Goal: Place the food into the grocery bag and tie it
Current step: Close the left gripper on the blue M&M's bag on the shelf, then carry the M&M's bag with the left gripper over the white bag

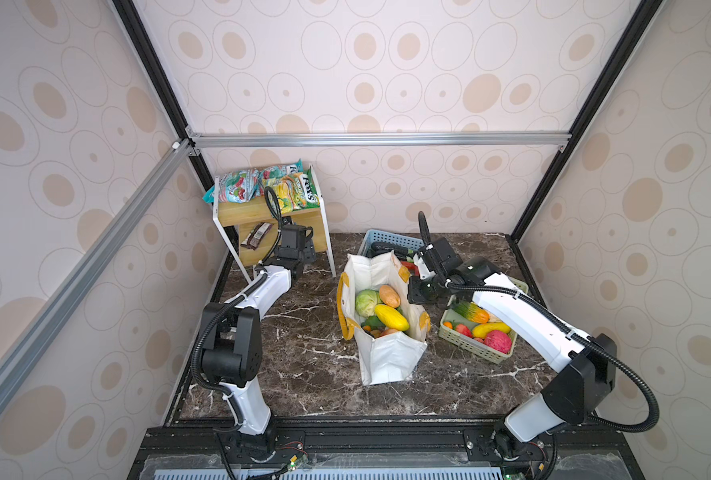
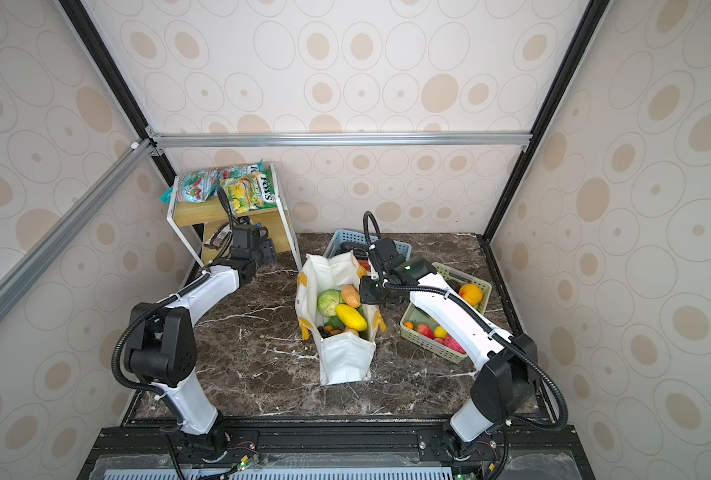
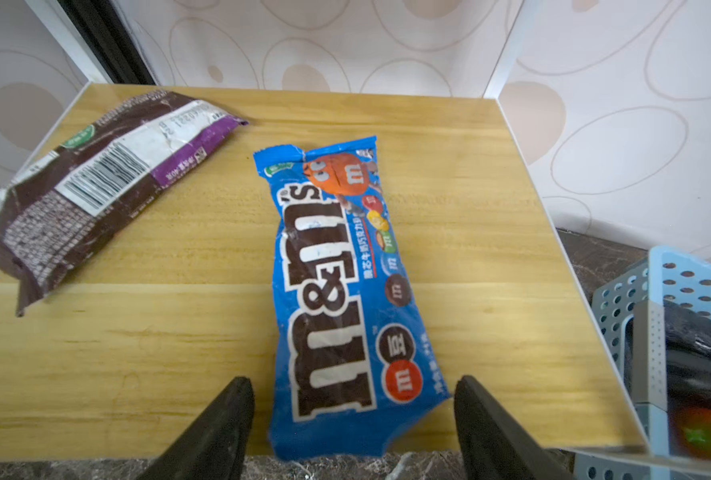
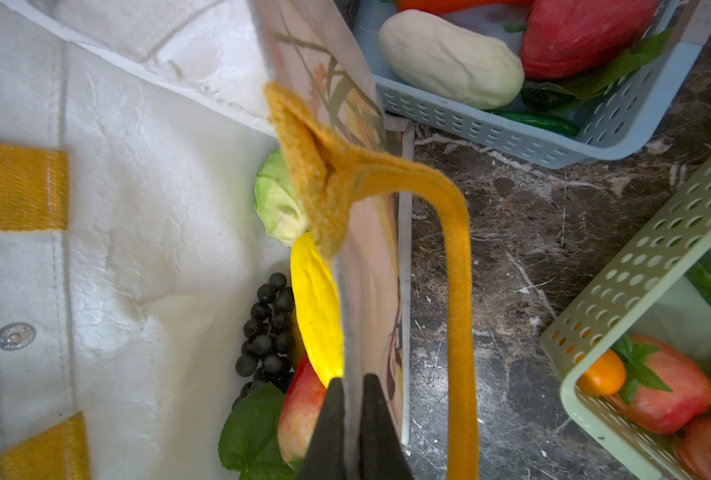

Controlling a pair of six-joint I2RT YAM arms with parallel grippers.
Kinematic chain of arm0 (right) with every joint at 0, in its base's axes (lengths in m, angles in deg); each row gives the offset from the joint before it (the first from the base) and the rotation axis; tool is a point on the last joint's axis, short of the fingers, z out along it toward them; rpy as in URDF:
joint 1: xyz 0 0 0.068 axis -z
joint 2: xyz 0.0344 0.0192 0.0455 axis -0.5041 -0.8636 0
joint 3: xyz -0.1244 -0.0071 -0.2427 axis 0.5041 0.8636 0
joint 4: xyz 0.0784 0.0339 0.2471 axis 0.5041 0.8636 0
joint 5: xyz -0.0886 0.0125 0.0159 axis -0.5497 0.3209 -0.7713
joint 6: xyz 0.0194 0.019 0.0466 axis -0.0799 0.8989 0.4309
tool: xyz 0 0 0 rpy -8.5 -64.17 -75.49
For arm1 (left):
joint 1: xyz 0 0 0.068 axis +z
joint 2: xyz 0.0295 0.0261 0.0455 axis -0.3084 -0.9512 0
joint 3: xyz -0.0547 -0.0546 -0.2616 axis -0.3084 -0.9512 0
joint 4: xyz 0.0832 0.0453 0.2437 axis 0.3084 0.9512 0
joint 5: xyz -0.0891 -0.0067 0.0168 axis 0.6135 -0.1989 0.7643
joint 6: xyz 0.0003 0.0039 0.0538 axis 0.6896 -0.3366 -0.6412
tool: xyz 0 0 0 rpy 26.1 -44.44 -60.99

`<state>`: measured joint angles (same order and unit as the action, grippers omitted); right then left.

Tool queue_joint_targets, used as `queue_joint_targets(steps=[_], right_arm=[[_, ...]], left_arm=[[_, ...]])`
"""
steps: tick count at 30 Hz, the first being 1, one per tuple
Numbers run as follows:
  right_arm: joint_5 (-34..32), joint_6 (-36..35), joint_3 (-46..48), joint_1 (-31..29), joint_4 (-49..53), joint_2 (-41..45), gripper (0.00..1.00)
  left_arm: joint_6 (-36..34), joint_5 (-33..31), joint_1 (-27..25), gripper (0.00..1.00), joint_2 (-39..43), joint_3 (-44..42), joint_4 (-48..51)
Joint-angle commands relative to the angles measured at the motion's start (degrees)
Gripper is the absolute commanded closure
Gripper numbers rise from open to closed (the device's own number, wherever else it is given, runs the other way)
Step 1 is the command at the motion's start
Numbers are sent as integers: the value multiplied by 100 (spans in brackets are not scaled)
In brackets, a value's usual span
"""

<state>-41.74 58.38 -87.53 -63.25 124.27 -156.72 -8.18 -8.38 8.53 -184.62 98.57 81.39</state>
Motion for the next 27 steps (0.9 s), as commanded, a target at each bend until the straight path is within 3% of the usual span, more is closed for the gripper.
queue_joint_targets(steps=[1,10,18,27], right_arm=[[103,76,102,11,-11,-11,100],[129,49,55,10,0,-99,100],[72,35,-48,15,-5,-117,100],[59,23,-183,14,-5,-249,100]], left_arm=[[-60,-231,47,31,22,-23,-396],[10,-298,41,76,467,-556,-729],[57,19,32,92,1193,-837,-581],[104,779,25,99,2035,-1052,39]])
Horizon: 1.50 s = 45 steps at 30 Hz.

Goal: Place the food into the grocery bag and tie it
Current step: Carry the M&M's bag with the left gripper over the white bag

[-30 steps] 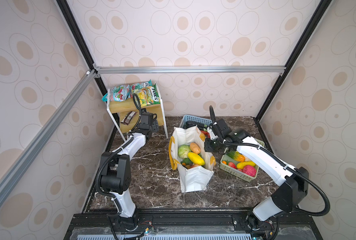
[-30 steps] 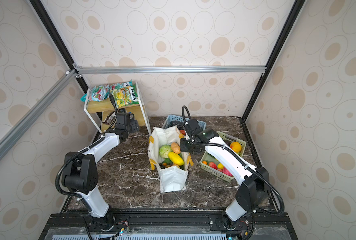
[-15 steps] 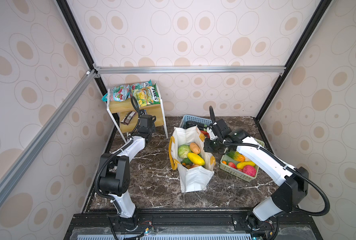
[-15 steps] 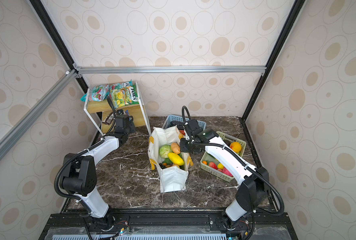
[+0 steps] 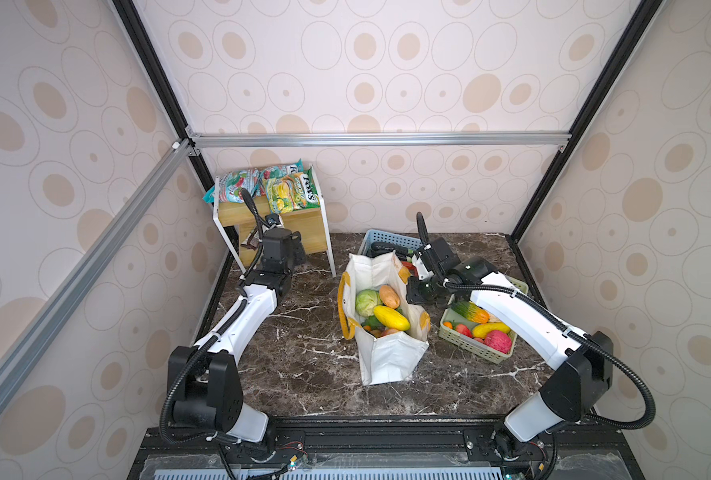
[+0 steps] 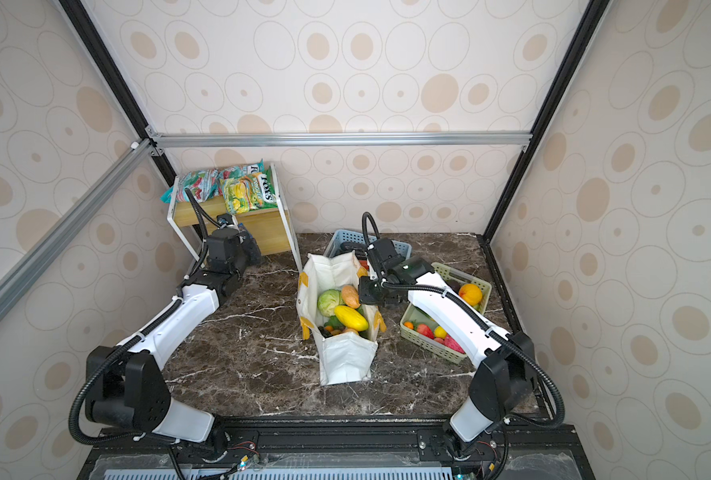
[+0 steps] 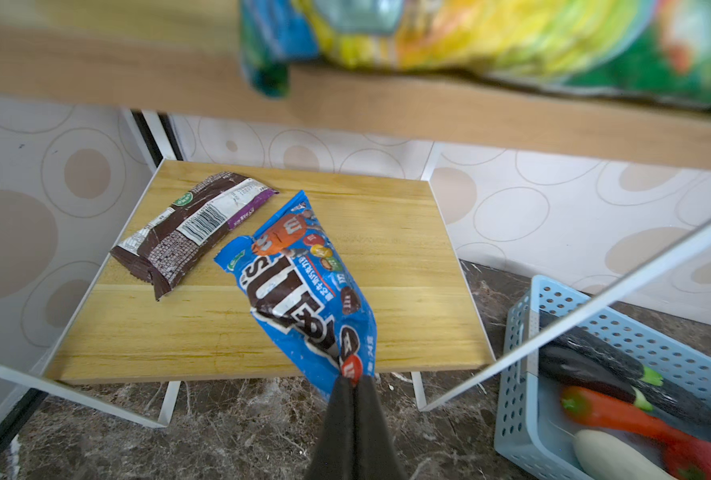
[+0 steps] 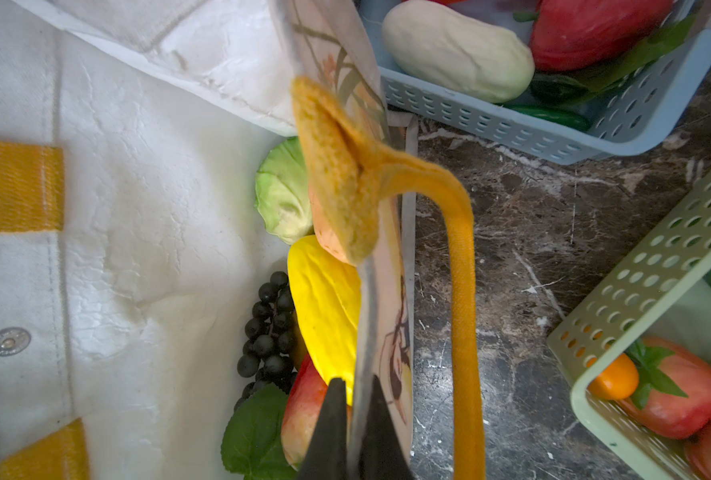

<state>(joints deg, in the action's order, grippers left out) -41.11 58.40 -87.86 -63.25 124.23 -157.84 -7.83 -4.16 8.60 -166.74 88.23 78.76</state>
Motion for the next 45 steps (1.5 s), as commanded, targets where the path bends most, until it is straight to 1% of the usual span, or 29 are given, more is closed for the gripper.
queue_joint_targets(steps=[1,5,12,14,17,20,24,27,39,42,45], right_arm=[[-9,9,-179,12,7,-163,100],[-92,-35,-300,10,69,-215,100],[-144,-42,-408,10,131,-270,100],[-169,-50,-411,10,155,-269,100],[-174,-44,-404,15,171,-278,100],[-206,1,-388,14,191,-276,100],[-202,74,-352,15,178,-251,100],[-198,115,-323,13,176,-221,100],[-318,291,-360,25,254,-210,99],[-365,345,-387,38,290,-230,99],[-365,358,-430,61,321,-250,99]], left_arm=[[89,550,17,99,344,-15,406],[244,1400,-28,99,713,21,837],[473,2384,-308,98,1330,131,1271],[567,2746,-461,98,1454,131,1263],[688,3116,-769,98,1566,148,1214],[795,3334,-1161,98,1642,133,1104],[906,3478,-1649,98,1634,63,958],[866,3481,-1942,98,1581,14,954],[362,3695,-2705,98,1167,-260,1238],[232,3691,-2845,98,1044,-422,1339],[194,3532,-2879,98,944,-640,1405]])
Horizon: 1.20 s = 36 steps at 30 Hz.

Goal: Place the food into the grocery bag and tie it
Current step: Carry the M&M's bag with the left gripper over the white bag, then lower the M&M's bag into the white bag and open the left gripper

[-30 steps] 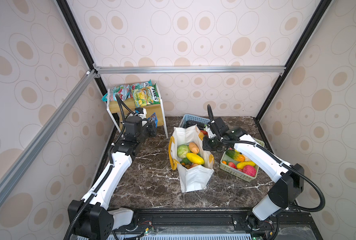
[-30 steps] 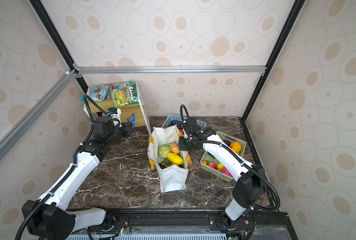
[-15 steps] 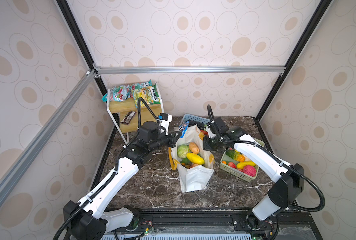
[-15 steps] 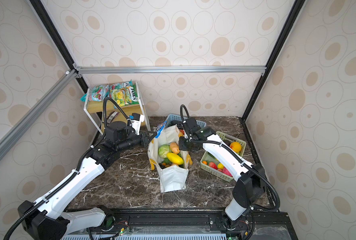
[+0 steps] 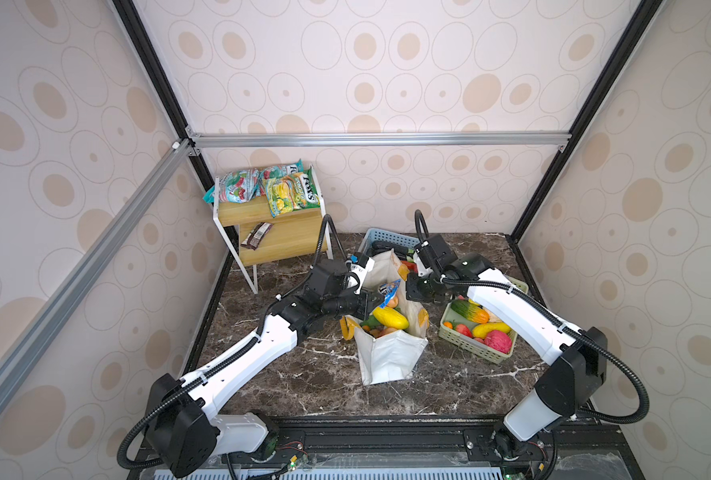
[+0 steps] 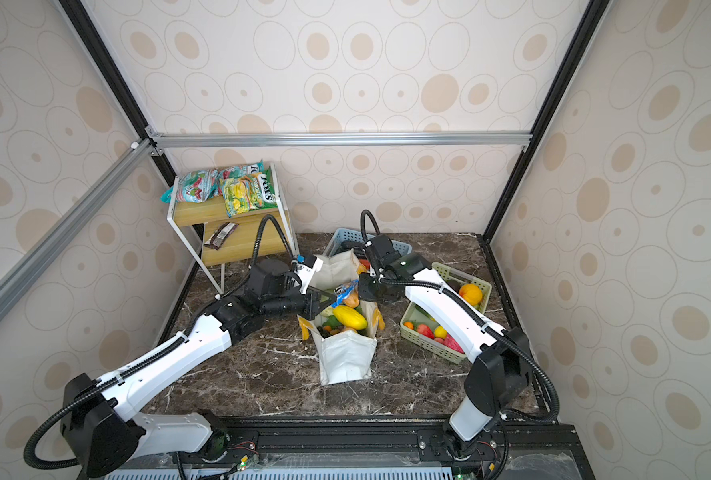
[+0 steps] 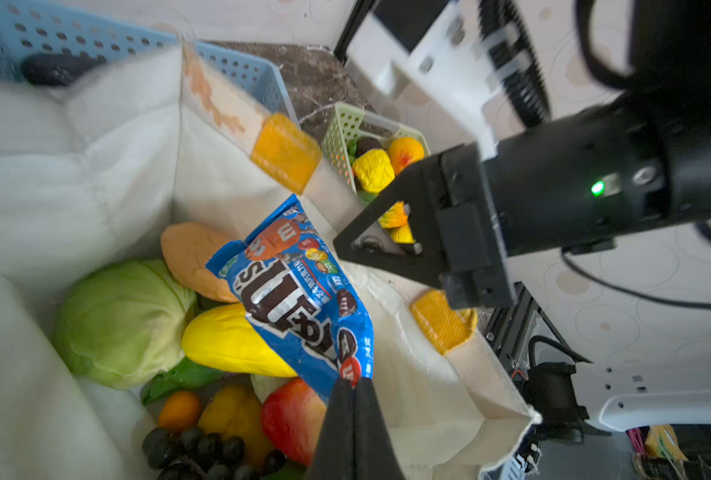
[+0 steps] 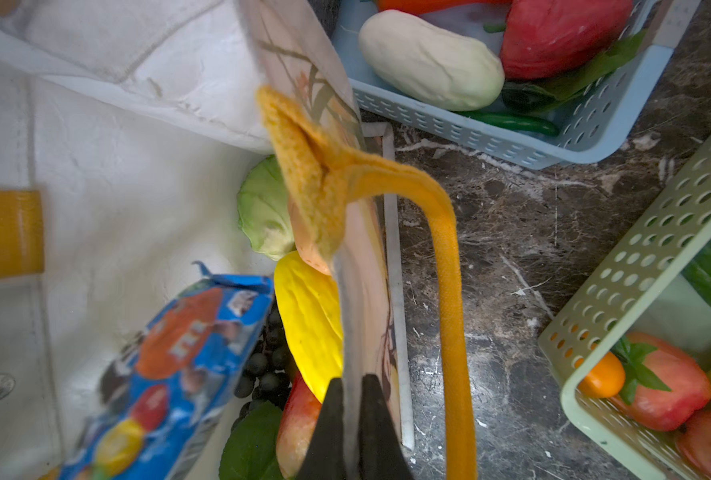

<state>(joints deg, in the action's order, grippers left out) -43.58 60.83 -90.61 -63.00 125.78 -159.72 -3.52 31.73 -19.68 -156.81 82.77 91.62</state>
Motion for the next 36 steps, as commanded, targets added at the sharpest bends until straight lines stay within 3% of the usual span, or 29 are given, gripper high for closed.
queue_joint_targets(steps=[1,6,11,14,17,21,24,30,36], right_arm=[[-118,116,-165,40,184,-63,99],[-113,113,-184,53,195,-82,98],[-87,128,-178,48,184,-90,98],[-83,128,-156,49,179,-82,98],[-83,133,-132,51,178,-80,98],[-91,115,-120,50,213,-74,95],[-110,107,-109,51,248,-59,92],[-179,72,-87,78,276,55,86],[-180,27,-6,117,290,118,83]], left_arm=[[-246,-109,-54,98,-69,-166,129],[-306,-186,-56,97,-236,-339,160],[-331,-312,-46,86,-457,-311,268],[-357,-415,-46,69,-491,-264,364],[-334,-511,-46,61,-431,-183,433],[-199,-655,-34,42,-267,111,606],[-38,-832,32,34,-132,462,797],[383,-844,677,29,171,862,1083],[739,-524,1861,29,706,340,911]])
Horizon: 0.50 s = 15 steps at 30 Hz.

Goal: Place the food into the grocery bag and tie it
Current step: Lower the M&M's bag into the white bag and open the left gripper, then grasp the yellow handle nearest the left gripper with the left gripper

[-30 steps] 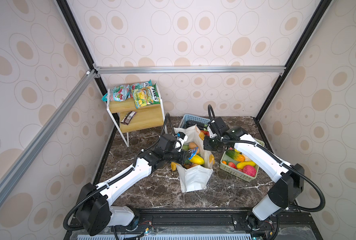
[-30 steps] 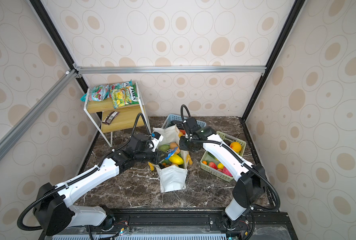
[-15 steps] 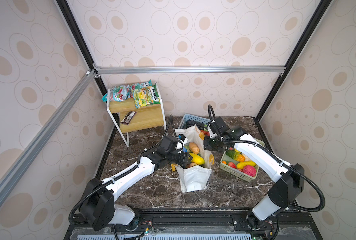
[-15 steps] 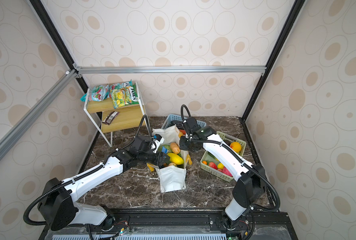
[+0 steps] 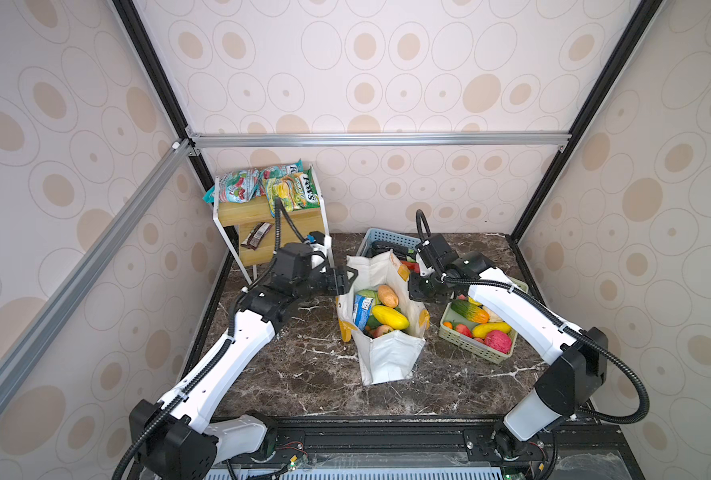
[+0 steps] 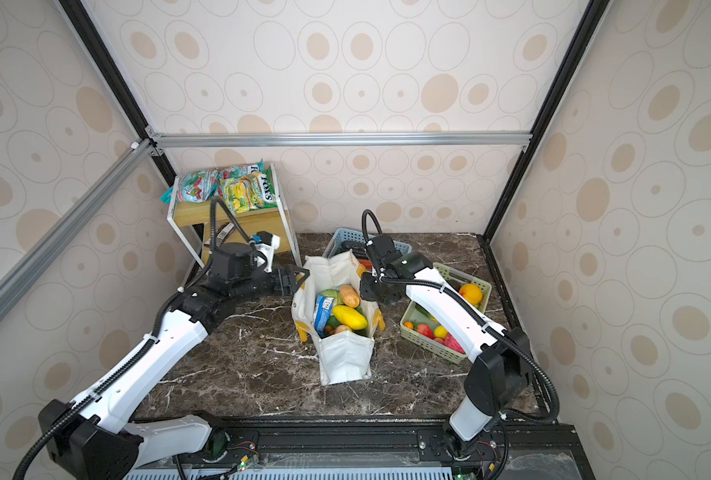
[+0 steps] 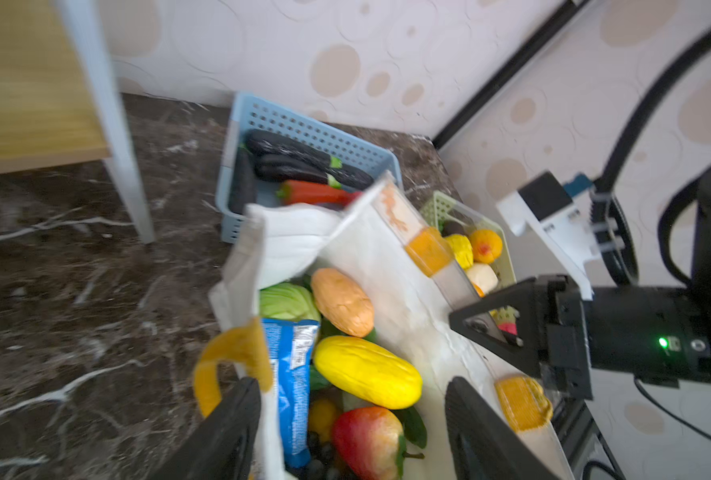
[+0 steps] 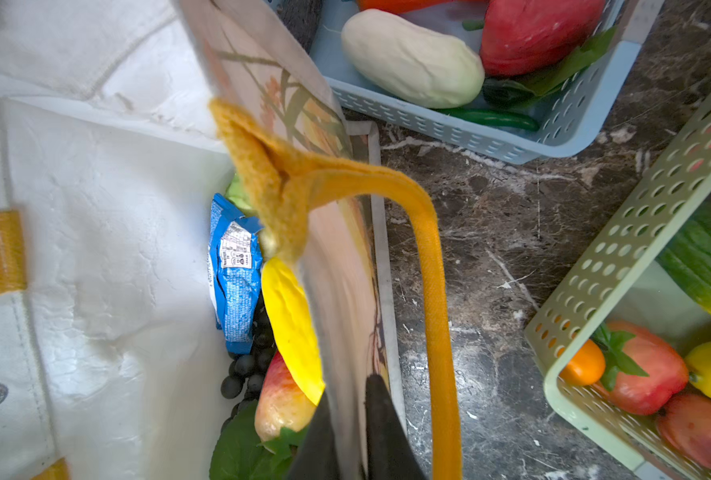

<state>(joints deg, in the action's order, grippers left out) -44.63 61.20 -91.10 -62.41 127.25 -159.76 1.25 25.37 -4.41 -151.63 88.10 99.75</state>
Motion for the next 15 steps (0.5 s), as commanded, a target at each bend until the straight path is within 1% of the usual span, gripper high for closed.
queue_joint_targets(steps=[1,4,9,15], right_arm=[[-74,-20,50,66,148,141,82],[-79,-47,54,91,164,179,82],[-96,-97,28,129,148,230,82],[-62,-141,19,177,171,223,82]], left_arm=[[263,143,467,29,241,-351,82],[309,183,643,29,337,-958,-132],[535,667,666,30,286,-2120,-934],[593,743,651,29,65,-2880,-1453]])
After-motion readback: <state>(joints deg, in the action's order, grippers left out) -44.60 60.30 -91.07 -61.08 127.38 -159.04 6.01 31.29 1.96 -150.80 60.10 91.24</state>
